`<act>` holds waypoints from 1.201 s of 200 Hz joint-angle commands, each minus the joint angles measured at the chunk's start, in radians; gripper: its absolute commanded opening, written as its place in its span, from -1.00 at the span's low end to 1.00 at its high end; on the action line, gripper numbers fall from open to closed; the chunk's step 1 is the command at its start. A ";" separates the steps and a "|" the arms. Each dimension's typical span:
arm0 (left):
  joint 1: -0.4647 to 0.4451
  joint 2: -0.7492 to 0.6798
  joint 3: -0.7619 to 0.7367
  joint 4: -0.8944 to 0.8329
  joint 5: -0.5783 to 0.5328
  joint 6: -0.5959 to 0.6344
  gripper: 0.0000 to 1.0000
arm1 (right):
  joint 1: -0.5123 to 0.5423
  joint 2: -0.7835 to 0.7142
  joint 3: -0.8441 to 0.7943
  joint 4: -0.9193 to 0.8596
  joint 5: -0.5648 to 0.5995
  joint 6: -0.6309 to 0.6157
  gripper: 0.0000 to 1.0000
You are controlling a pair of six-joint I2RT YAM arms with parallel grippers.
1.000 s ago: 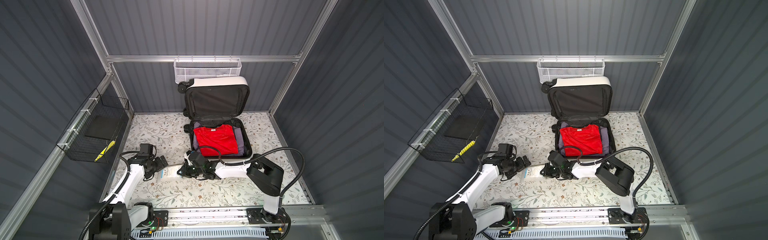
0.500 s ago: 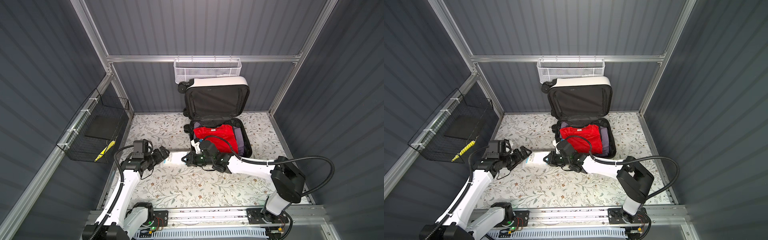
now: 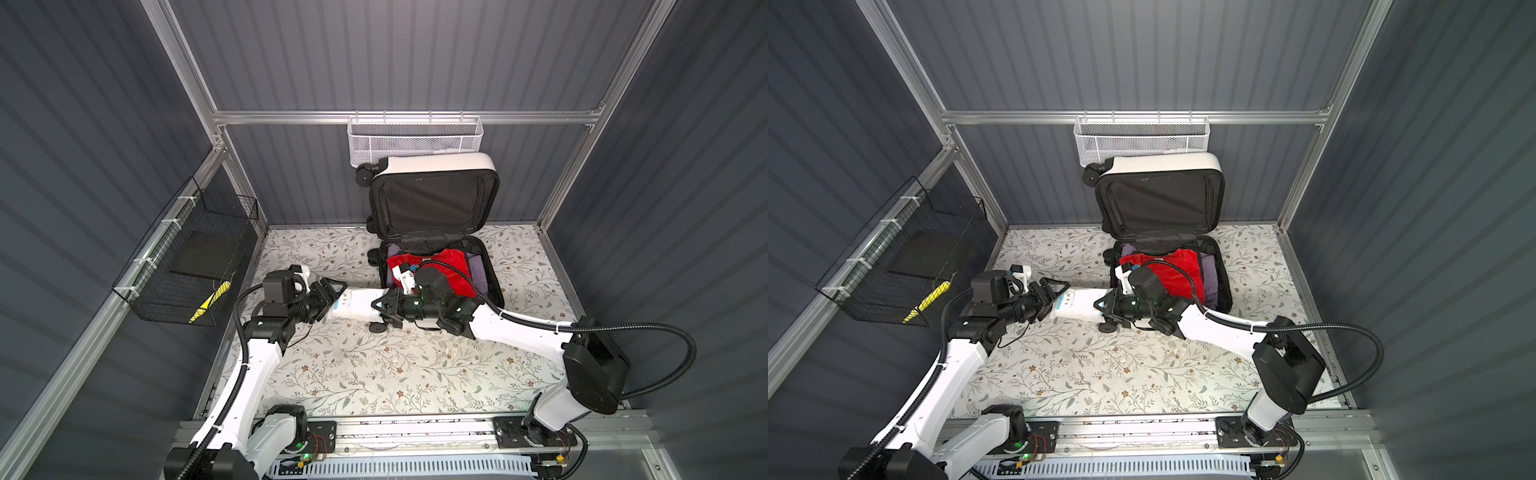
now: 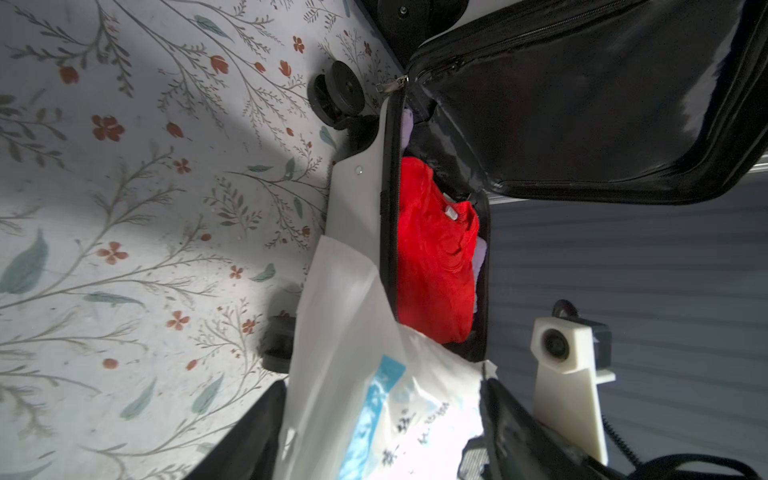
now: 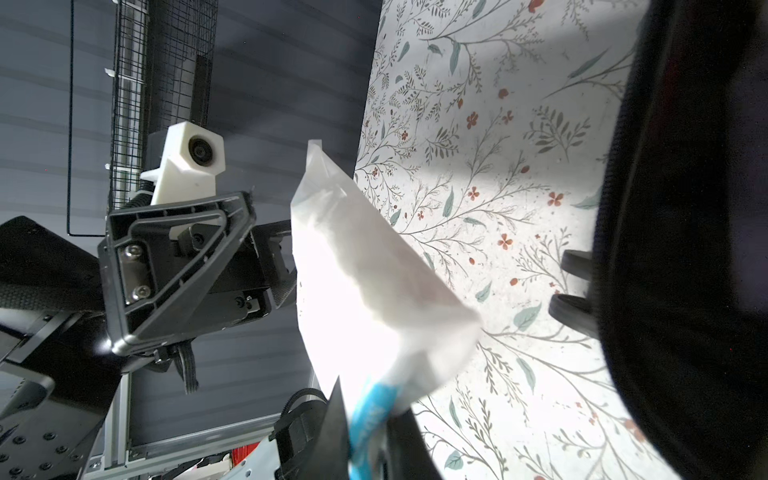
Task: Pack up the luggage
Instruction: 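Lower the packet onto the red T-shirt and open both grippers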
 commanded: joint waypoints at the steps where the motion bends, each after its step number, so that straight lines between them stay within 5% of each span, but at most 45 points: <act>1: -0.089 0.036 0.044 0.050 -0.019 -0.032 0.35 | -0.024 -0.027 -0.004 -0.032 -0.052 -0.032 -0.82; 56: -0.217 0.119 0.104 0.115 -0.109 -0.066 -0.06 | -0.115 -0.096 -0.022 -0.115 -0.101 -0.092 -0.80; 150: -0.498 0.453 0.320 0.224 -0.290 -0.064 -0.07 | -0.415 -0.219 -0.053 -0.335 -0.294 -0.318 -0.76; 200: -0.567 0.636 0.393 0.299 -0.308 -0.080 -0.05 | -0.579 -0.189 -0.090 -0.406 -0.416 -0.454 -0.72; 240: -0.584 0.704 0.384 0.324 -0.328 -0.084 0.11 | -0.626 -0.141 -0.139 -0.423 -0.407 -0.515 -0.63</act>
